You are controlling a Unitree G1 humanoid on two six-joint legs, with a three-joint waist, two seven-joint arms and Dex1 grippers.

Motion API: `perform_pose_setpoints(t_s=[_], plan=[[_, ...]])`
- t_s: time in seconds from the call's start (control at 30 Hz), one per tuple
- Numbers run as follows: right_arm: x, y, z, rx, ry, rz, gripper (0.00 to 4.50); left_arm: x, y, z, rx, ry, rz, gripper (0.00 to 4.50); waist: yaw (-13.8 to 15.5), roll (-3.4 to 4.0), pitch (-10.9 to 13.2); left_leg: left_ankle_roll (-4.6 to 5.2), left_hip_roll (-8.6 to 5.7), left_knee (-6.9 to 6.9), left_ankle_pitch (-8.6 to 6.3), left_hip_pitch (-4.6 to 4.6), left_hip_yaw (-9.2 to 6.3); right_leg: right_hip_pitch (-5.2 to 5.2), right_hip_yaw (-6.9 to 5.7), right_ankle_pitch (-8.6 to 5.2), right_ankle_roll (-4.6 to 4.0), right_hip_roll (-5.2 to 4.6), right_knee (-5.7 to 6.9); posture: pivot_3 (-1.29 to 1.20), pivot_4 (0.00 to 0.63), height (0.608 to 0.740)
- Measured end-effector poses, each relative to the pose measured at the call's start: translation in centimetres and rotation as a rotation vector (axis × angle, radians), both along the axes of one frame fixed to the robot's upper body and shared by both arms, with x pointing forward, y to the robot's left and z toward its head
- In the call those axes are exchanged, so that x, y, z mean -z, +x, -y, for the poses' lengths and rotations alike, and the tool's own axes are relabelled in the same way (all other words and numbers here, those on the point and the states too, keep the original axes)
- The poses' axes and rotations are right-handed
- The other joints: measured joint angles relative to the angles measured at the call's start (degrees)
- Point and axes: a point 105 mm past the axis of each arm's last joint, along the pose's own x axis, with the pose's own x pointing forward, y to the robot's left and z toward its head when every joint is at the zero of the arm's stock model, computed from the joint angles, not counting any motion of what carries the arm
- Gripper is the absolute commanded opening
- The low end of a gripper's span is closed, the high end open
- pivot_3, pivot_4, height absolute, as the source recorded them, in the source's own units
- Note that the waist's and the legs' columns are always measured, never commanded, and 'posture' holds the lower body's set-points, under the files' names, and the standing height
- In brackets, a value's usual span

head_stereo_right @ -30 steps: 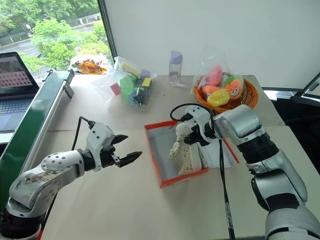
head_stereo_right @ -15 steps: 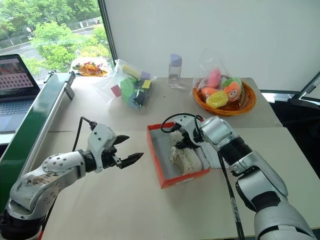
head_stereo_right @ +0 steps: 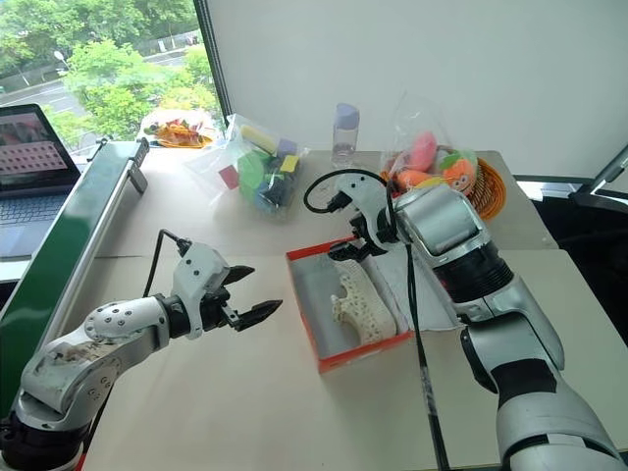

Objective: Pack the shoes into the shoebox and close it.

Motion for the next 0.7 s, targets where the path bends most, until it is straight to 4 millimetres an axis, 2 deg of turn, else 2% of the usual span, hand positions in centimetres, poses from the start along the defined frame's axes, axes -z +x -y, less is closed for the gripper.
perform_pose_setpoints(t_s=[0.07, 0.1, 0.17, 0.2, 0.37, 0.53, 0.7], plan=[[-2.2, 0.3, -0.8, 0.003, 0.131, 0.064, 4.48, 0.1, 0.2, -0.2, -0.022, 0.005, 0.003, 4.5, 0.02, 0.0, 0.01, 0.0, 0.0, 0.0, 0.0, -0.01, 0.0, -0.01, 0.01, 0.0, 0.0, 0.01, 0.01, 0.0, 0.15, 0.74], [-4.0, 0.4, -1.2, -0.042, 0.21, 0.174, 4.48, 0.0, 0.4, -0.5, -0.047, 0.005, 0.005, 4.5, 0.02, 0.0, 0.0, 0.0, 0.01, -0.02, 0.0, -0.01, -0.02, 0.0, -0.01, 0.0, 0.01, 0.03, -0.03, 0.0, 0.15, 0.74], [-5.4, 0.2, -1.4, -0.105, 0.252, 0.286, 4.48, 0.1, 0.7, -1.3, -0.098, 0.01, 0.004, 4.5, -0.01, 0.0, 0.0, 0.0, 0.01, -0.04, 0.0, 0.0, -0.02, 0.03, -0.01, -0.01, 0.03, 0.02, -0.06, 0.0, 0.15, 0.74], [-5.4, 0.0, -1.5, -0.128, 0.259, 0.305, 4.48, 0.1, 0.8, -1.8, -0.125, 0.009, 0.004, 4.5, -0.01, 0.0, 0.0, 0.0, 0.01, -0.04, 0.0, 0.01, -0.02, 0.06, -0.02, -0.01, 0.03, 0.02, -0.07, 0.0, 0.15, 0.74], [-2.4, -1.7, -2.4, -0.286, 0.368, 0.245, 4.48, 0.4, 1.5, -5.8, -0.392, -0.045, 0.006, 4.5, -0.14, 0.0, 0.01, 0.0, 0.02, -0.03, 0.0, 0.05, -0.02, 0.08, 0.0, 0.0, 0.02, 0.02, -0.04, 0.0, 0.15, 0.74], [-1.4, -3.4, -4.3, -0.471, 0.448, 0.256, 4.48, 0.1, 1.4, -9.9, -0.631, -0.089, 0.048, 4.5, -0.24, 0.0, 0.01, 0.0, 0.02, -0.03, 0.0, 0.1, -0.03, 0.09, 0.0, 0.0, 0.01, 0.03, 0.02, 0.0, 0.15, 0.74], [-1.2, -5.3, -7.9, -0.646, 0.563, 0.262, 4.48, 0.8, -0.1, -13.9, -0.889, -0.069, 0.07, 4.5, -0.32, 0.0, 0.0, -0.01, 0.04, -0.02, 0.0, 0.17, -0.04, 0.13, 0.0, -0.01, -0.01, 0.03, 0.1, 0.0, 0.15, 0.74]])
